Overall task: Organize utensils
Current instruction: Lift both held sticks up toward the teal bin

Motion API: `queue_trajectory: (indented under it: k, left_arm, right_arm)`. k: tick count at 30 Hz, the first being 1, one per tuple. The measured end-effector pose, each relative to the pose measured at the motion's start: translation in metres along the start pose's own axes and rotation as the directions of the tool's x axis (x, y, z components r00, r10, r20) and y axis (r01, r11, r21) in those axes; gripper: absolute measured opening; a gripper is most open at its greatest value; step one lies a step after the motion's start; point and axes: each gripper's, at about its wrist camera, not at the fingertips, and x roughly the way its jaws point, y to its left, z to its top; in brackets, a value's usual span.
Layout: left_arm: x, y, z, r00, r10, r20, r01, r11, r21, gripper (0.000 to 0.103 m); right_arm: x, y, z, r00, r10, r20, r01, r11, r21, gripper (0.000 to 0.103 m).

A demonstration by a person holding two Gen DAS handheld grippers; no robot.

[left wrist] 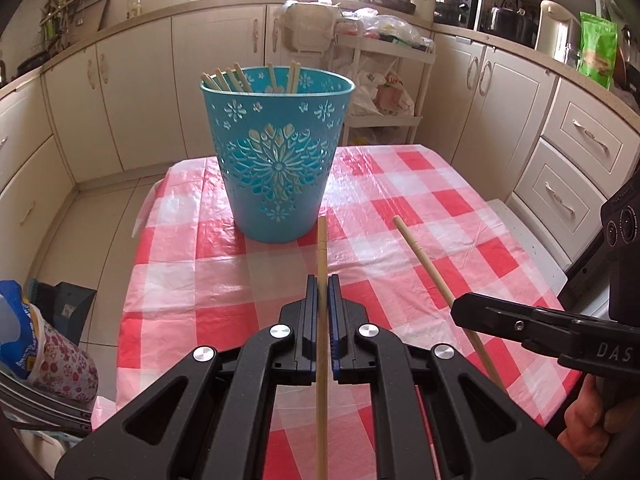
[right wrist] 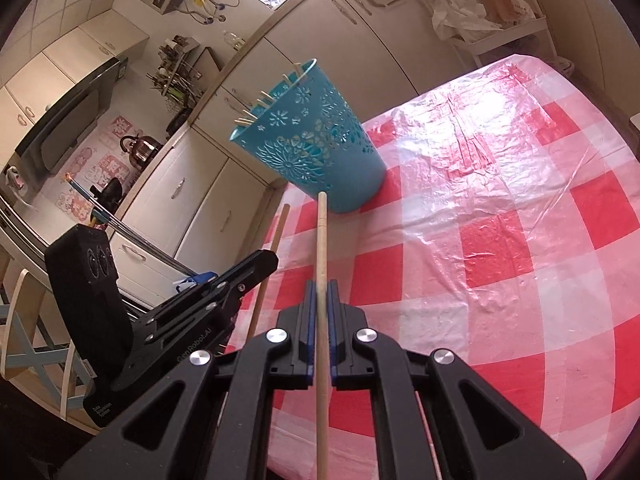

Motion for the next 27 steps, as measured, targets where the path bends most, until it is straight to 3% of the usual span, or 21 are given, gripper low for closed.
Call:
queue_trajectory:
  k: [16, 27]
  left_arm:
    - [-0.037, 0.003, 0.005, 0.997, -0.001, 0.072, 0.002, 1.0, -0.02, 0.005]
    - [-0.066, 0.016, 0.009, 0.988, -0.039, 0.149, 0.052, 0.995, -0.081, 0.005]
  right_arm:
    - [-0.025, 0.036, 0.001, 0.996, 0.061, 0.058, -0.059, 0.997, -0.046, 0.006]
    - [-0.042, 0.05, 0.003, 0.99, 0.09, 0.105, -0.083, 0.994, -0.065, 0.006]
